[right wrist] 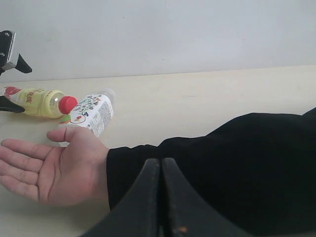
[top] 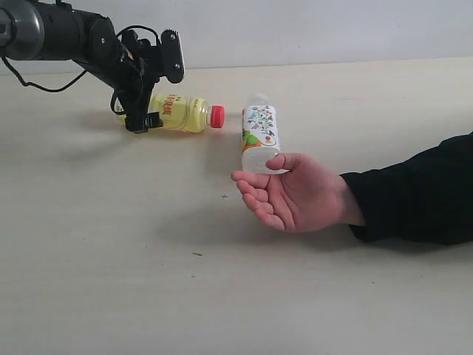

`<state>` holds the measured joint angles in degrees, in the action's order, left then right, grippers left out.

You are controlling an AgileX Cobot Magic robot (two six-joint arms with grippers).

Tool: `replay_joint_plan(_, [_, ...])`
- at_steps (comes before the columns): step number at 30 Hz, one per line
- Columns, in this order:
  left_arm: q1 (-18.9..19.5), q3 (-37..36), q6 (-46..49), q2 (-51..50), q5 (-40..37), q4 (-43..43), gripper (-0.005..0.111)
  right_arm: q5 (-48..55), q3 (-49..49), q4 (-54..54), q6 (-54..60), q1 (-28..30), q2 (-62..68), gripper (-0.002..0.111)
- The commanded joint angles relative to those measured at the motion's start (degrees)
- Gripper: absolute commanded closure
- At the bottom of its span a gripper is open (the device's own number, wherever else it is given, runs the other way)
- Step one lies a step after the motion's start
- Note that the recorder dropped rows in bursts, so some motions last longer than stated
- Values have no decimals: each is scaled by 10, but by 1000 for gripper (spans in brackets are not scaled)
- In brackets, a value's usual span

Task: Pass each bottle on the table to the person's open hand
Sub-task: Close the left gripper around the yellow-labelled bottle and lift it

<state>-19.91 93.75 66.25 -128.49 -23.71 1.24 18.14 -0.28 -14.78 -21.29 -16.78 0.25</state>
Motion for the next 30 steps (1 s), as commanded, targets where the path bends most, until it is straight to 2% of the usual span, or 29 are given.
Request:
replay_joint_plan(1, [0, 2, 12, -8, 13, 3, 2, -4, 3, -2, 3, -2, -3, 108])
replay_joint_plan(21, [0, 2, 25, -44, 60, 8, 4, -4, 3, -2, 3, -2, -3, 108])
replay_joint_plan(23, [0, 2, 25, -44, 58, 9, 14, -4, 3, -2, 3, -2, -3, 108])
replay_joint_plan(25, [0, 2, 25, -44, 56, 9, 31, -4, 3, -2, 3, -2, -3, 108])
replay_joint_plan(30, [0, 2, 23, -44, 48, 9, 79, -4, 3, -2, 3, -2, -3, 108])
